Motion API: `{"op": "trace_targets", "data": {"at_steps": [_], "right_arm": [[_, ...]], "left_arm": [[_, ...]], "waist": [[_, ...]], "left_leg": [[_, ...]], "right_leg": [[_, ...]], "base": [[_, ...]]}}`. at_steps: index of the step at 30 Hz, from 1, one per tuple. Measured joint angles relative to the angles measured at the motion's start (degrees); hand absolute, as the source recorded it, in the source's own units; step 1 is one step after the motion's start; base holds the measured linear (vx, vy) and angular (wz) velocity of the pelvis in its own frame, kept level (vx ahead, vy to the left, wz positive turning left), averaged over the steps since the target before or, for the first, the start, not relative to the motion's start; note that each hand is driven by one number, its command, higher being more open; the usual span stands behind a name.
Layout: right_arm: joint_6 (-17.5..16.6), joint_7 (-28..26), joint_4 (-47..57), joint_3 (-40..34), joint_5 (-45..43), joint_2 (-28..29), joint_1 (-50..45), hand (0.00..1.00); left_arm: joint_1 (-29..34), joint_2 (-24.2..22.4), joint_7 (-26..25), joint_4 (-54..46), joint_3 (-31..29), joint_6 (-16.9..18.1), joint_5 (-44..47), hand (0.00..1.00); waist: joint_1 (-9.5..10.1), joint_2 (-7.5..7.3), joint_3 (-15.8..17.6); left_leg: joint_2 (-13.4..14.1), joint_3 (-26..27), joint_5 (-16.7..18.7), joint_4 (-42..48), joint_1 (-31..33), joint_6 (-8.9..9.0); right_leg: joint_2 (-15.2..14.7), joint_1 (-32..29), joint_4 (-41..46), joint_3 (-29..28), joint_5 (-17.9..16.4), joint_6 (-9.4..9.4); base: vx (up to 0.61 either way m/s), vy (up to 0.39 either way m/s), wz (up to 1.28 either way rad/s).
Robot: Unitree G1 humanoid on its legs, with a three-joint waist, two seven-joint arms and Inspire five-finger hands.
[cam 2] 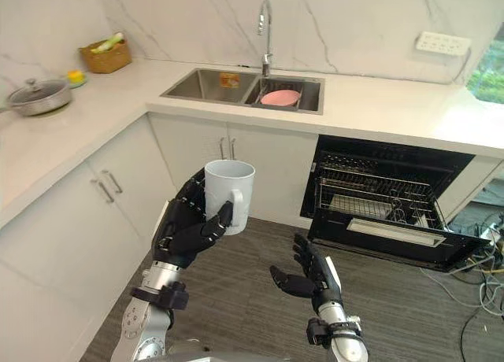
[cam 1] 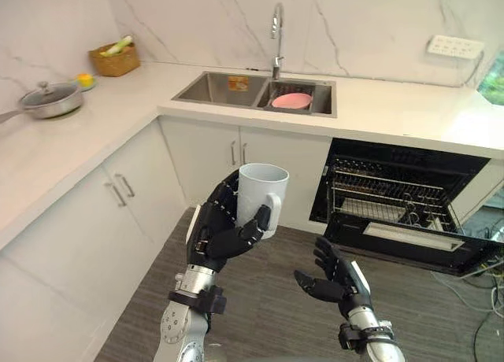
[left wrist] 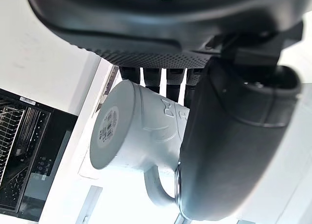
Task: Walk over to the sink, pick up the cup, carry it to the dishwasher, place the cup inside the dishwasher, then close the dishwasher door
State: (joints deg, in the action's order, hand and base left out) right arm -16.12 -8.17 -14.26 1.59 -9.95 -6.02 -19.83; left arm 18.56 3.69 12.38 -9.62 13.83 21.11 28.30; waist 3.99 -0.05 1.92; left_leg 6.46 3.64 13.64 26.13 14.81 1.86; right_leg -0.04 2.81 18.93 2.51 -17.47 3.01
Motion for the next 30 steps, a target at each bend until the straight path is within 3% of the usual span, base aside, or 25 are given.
{"op": "trace_targets", "data": {"at_steps": [1,2,4,6,7,8,9,10,13,14,15,16,17,20,21,24,25,26,27,28,29,30], "right_arm": [[-0.10,0.39,0.48,0.08,-0.05,0.06,0.40,0.90],[-0.17,1.13,1.38,0.54,-0.12,0.96,0.35,0.90],[-0.25,1.62,4.86,1.20,-0.23,2.31,-0.97,0.90],[-0.66,0.29,9.77,1.63,-1.85,4.03,-1.82,0.90],[-1.38,-0.24,10.71,1.65,-2.23,4.40,-2.17,0.90],[-3.49,-0.85,11.39,1.65,-2.65,4.82,-2.43,0.90],[-4.81,-1.53,11.40,1.66,-3.27,5.00,-2.35,0.90],[-5.22,-1.88,11.40,1.72,-3.50,5.06,-2.36,0.90],[-7.48,-2.61,11.55,2.47,-4.01,5.11,-2.08,0.90],[-7.53,-3.21,11.38,2.92,-4.01,5.09,-1.40,0.90],[-7.52,-4.50,11.08,3.65,-4.03,5.09,-0.61,0.90],[-7.51,-5.18,10.69,3.88,-4.07,4.48,-0.21,0.90],[-6.98,-6.14,9.84,4.02,-4.06,3.09,0.48,0.90],[-5.71,-7.64,9.90,3.90,-4.53,0.10,2.27,0.90],[-2.66,-8.11,10.35,5.96,-4.65,-1.72,2.42,0.90],[-2.14,-8.15,10.17,5.72,-4.64,-1.98,2.38,0.90],[-1.80,-8.12,10.62,5.74,-4.64,-1.89,2.47,0.90],[-1.73,-8.27,10.65,5.99,-4.64,-1.92,2.44,0.90],[-1.69,-8.75,10.52,6.17,-4.65,-2.02,2.35,0.90],[-1.75,-9.94,11.01,6.19,-4.65,-2.91,2.79,0.90],[-2.10,-10.64,11.98,6.22,-4.78,-3.58,3.35,0.90],[-1.62,-10.63,11.58,6.42,-4.84,-3.43,3.29,0.90]], "left_arm": [[0.72,-0.04,-0.14,-0.23,-0.02,-0.01,0.00,0.30],[1.95,0.35,-0.68,-0.87,0.06,-0.04,-0.03,0.30],[2.40,0.62,-1.51,-1.45,0.20,-0.21,-0.04,0.30],[2.47,1.42,-3.85,-1.78,0.09,-0.29,-0.02,0.30],[2.48,1.70,-4.25,-1.79,0.13,-0.30,-0.03,0.30],[2.45,2.03,-4.86,-1.97,0.09,-0.22,-0.05,0.30],[2.29,1.98,-5.58,-1.97,0.00,-0.08,-0.06,0.30],[2.27,1.97,-5.86,-1.97,0.00,0.00,-0.06,0.30],[2.30,2.01,-6.14,-1.98,-1.05,0.96,-0.05,0.30],[2.32,2.05,-6.22,-1.93,-2.31,0.98,-0.02,0.30],[2.39,2.42,-6.80,-1.74,-4.02,0.98,-0.03,0.30],[2.32,2.40,-7.17,-0.81,-4.72,1.05,-0.04,0.30],[2.16,1.93,-8.20,1.05,-5.26,0.39,-0.07,0.30],[1.33,1.66,-8.53,1.76,-4.88,0.17,-0.26,0.30],[-0.31,0.66,-8.25,3.35,-2.98,-0.29,-3.71,0.30],[-0.22,0.50,-8.38,3.69,-3.36,-0.36,-3.73,0.30],[-0.04,0.37,-8.34,3.65,-4.24,-0.58,-3.75,0.30],[0.21,0.30,-8.34,3.71,-4.91,-0.76,-3.75,0.30],[0.72,0.14,-8.34,3.75,-5.66,-0.80,-3.72,0.30],[1.17,-0.38,-8.44,3.07,-6.24,-0.44,-3.72,0.30],[0.03,-0.37,-8.47,2.67,-6.20,0.10,-3.76,0.30],[-0.35,-0.42,-8.57,3.02,-6.02,-0.07,-3.82,0.30]], "waist": [[0.74,0.13,-0.41],[0.88,-0.01,-1.73],[-0.73,-2.06,-2.99],[-0.48,-3.93,-2.13],[-0.55,-3.93,-2.07],[-1.21,-3.19,-1.56],[-2.08,-3.43,-1.54],[-2.35,-3.56,-1.52],[-3.67,-3.55,-1.46],[-3.47,-3.95,-0.99],[-3.30,-5.30,-0.29],[-3.26,-4.99,-0.10],[-3.35,-2.82,-0.12],[-3.95,-0.72,1.73],[-3.39,1.49,3.58],[-3.69,1.53,3.74],[-4.25,1.90,4.49],[-3.65,1.77,4.71],[-3.00,1.13,3.63],[-2.02,2.50,1.49],[-2.50,4.97,1.72],[-2.44,5.10,1.49]], "left_leg": [[-1.15,-0.36,-5.35,-2.88,-0.60,-0.43],[-1.41,1.13,-8.03,-1.77,-1.84,-0.04],[-2.47,3.73,-5.27,0.56,-2.67,-1.58],[-2.85,8.36,-3.41,-0.06,-8.89,-1.84],[-2.99,8.80,-2.88,-1.36,-11.37,-1.98],[-3.12,9.67,-1.71,-4.61,-16.78,-2.48],[-3.21,10.36,-0.94,-7.20,-21.14,-2.77],[-3.11,10.81,-0.77,-8.34,-22.94,-2.65],[-0.86,12.25,1.13,-11.32,-27.45,-0.91],[-0.56,13.16,2.45,-12.28,-29.23,0.74],[-1.49,13.81,3.92,-12.04,-31.01,1.69],[-1.37,13.71,4.78,-11.59,-31.69,1.73],[0.55,12.66,5.33,-10.07,-31.56,0.91],[2.19,11.78,4.30,-6.53,-30.30,-0.63],[8.55,10.95,-1.04,15.87,-12.61,-0.02],[7.47,11.10,-2.87,13.01,-13.11,0.10],[6.81,10.26,-4.42,15.59,-12.89,-1.82],[6.03,9.66,-1.78,16.12,-12.56,-1.92],[2.97,6.62,2.01,9.66,-12.72,-0.69],[0.69,3.76,0.57,-4.35,-13.07,0.13],[1.97,3.32,-2.44,-9.11,-12.41,1.56],[1.82,4.35,-2.82,-9.69,-13.04,1.28]], "right_leg": [[-0.51,0.52,1.23,-3.08,-1.17,-1.85],[-1.13,1.01,3.44,-6.15,-2.47,-3.35],[-3.29,1.20,4.55,-8.78,-2.24,-3.84],[-4.86,-0.06,14.12,-8.55,0.71,-7.32],[-5.32,-1.71,19.61,-7.21,2.69,-7.76],[-7.17,-5.73,30.25,-4.14,5.14,-7.60],[-8.82,-8.25,36.12,-0.54,4.04,-6.07],[-9.35,-9.30,37.28,1.05,3.29,-5.75],[-9.44,-15.65,31.01,8.57,0.92,-5.02],[-9.60,-17.47,24.89,11.83,1.34,-4.68],[-9.88,-17.74,16.12,14.91,6.57,-2.74],[-9.59,-17.25,15.59,15.67,6.14,0.28],[-6.69,-15.67,13.36,15.55,6.61,0.92],[-3.35,-15.29,10.62,14.07,6.87,1.74],[2.14,-3.63,-7.04,10.34,12.20,2.91],[2.19,-2.06,-9.03,9.84,13.22,1.52],[2.16,0.42,-12.11,8.75,14.16,0.99],[1.88,1.79,-13.58,7.37,14.66,0.72],[0.85,1.26,-15.00,5.35,14.97,0.60],[0.95,-1.75,-14.47,3.07,14.54,-0.11],[2.23,-2.49,-14.42,2.42,14.63,-0.89],[1.97,-2.22,-14.46,1.85,14.99,-1.46]], "base": [[0.40,0.271,-1.15],[0.53,0.321,-1.06],[0.62,0.349,-0.66],[0.44,0.235,-0.94],[0.33,0.155,-0.81],[0.33,0.111,-0.56],[0.33,0.090,-0.45],[0.29,0.044,-0.31],[0.29,-0.024,-0.24],[0.34,-0.106,-0.52],[0.35,-0.127,-0.65],[0.39,-0.137,-0.67],[0.30,-0.096,-0.55],[0.33,-0.102,-0.84],[0.55,-0.047,-1.15],[0.31,0.059,-0.40],[0.14,0.107,-0.16],[0.09,0.143,-0.51],[0.01,0.165,-1.02],[0.01,0.220,-1.07],[0.01,0.186,-0.90],[0.12,0.185,-0.54]]}}
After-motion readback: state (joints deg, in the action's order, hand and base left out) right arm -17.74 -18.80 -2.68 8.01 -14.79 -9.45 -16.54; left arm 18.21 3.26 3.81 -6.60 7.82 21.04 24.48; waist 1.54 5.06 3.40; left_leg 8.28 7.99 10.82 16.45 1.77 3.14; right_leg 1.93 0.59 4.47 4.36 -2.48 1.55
